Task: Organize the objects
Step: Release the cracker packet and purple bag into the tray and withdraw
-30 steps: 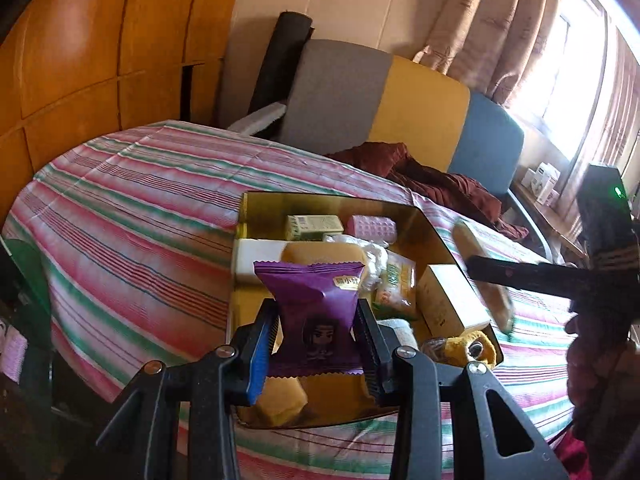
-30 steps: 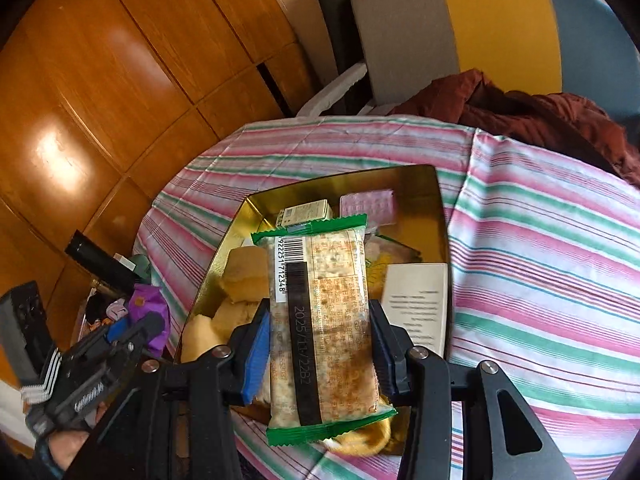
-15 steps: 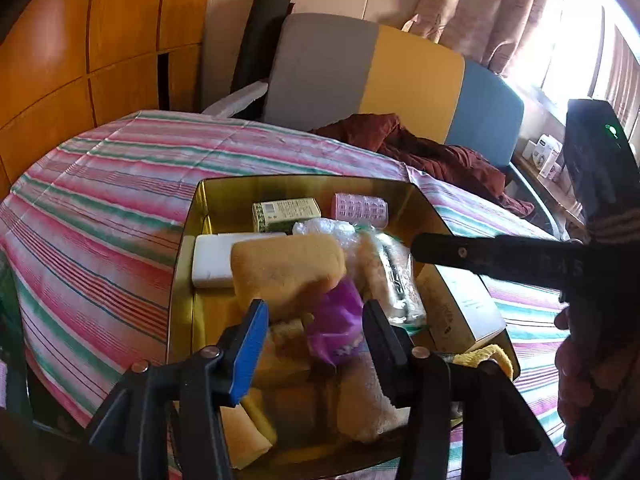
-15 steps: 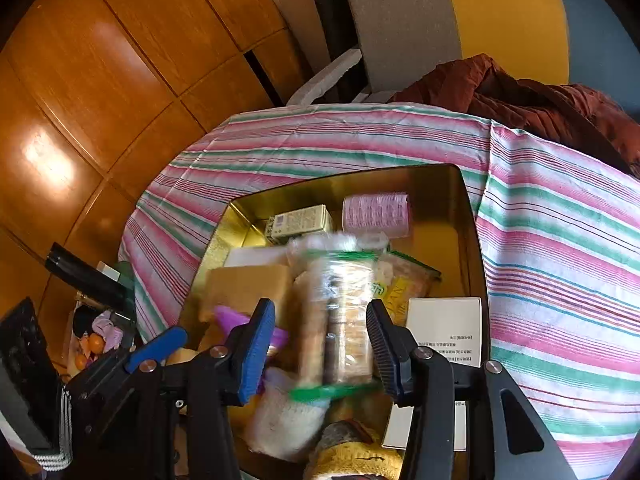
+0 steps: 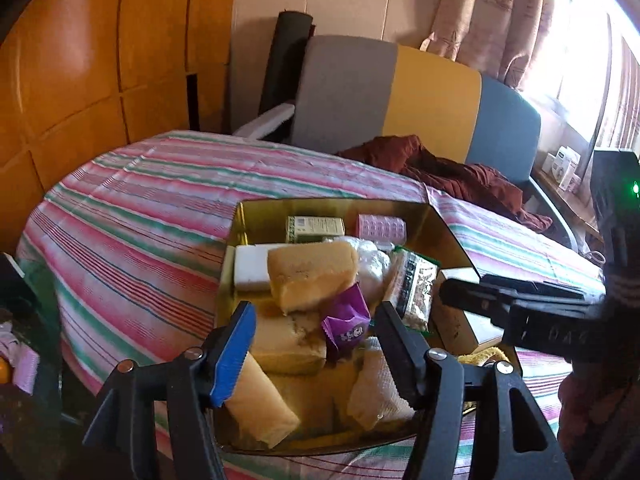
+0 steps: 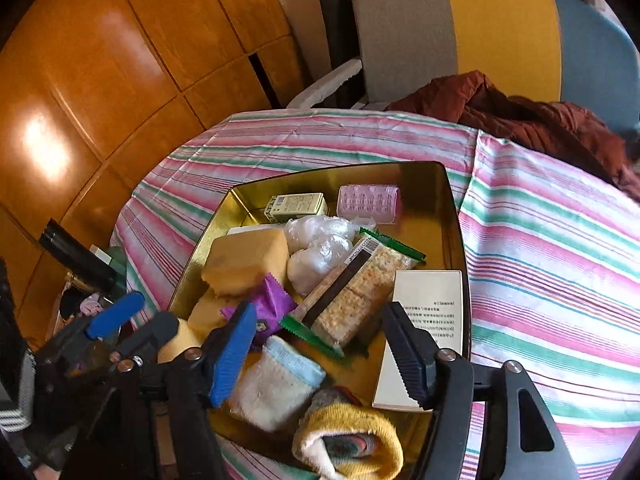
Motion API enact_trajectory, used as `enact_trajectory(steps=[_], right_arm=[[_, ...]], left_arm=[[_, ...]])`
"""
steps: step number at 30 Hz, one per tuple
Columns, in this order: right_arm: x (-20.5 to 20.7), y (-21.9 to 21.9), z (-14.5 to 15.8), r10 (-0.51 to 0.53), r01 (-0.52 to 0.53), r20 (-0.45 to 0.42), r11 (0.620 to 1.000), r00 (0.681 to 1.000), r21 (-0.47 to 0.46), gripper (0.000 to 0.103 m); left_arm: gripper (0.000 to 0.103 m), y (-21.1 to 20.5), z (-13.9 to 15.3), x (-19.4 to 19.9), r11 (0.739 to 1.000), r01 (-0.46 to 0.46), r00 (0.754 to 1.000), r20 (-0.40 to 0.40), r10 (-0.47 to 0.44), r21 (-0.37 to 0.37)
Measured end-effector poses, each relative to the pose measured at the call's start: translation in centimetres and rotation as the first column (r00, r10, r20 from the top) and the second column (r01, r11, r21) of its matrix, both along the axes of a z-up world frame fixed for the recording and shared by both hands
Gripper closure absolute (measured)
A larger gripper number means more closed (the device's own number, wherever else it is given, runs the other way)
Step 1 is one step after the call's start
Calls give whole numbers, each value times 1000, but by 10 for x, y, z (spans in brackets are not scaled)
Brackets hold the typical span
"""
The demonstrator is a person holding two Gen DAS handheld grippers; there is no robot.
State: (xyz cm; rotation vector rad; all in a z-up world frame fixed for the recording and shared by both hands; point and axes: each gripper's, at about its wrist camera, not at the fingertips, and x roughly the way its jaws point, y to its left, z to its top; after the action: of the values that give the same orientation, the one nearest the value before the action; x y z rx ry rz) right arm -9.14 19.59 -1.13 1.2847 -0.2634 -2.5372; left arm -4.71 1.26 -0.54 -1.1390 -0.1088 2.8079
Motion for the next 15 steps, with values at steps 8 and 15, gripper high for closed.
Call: enact_trajectory(steps=[8,15], right_arm=[[30,-5,5,-4,7,-51,999,999,48,24],[54,-2,2,-24,29,-69,997,997,67,24]], left_arm=[[33,6,19,20,997,-52,997,-59,48,-57],[27,16,32,38,991,-91,989,-122,79,-93]])
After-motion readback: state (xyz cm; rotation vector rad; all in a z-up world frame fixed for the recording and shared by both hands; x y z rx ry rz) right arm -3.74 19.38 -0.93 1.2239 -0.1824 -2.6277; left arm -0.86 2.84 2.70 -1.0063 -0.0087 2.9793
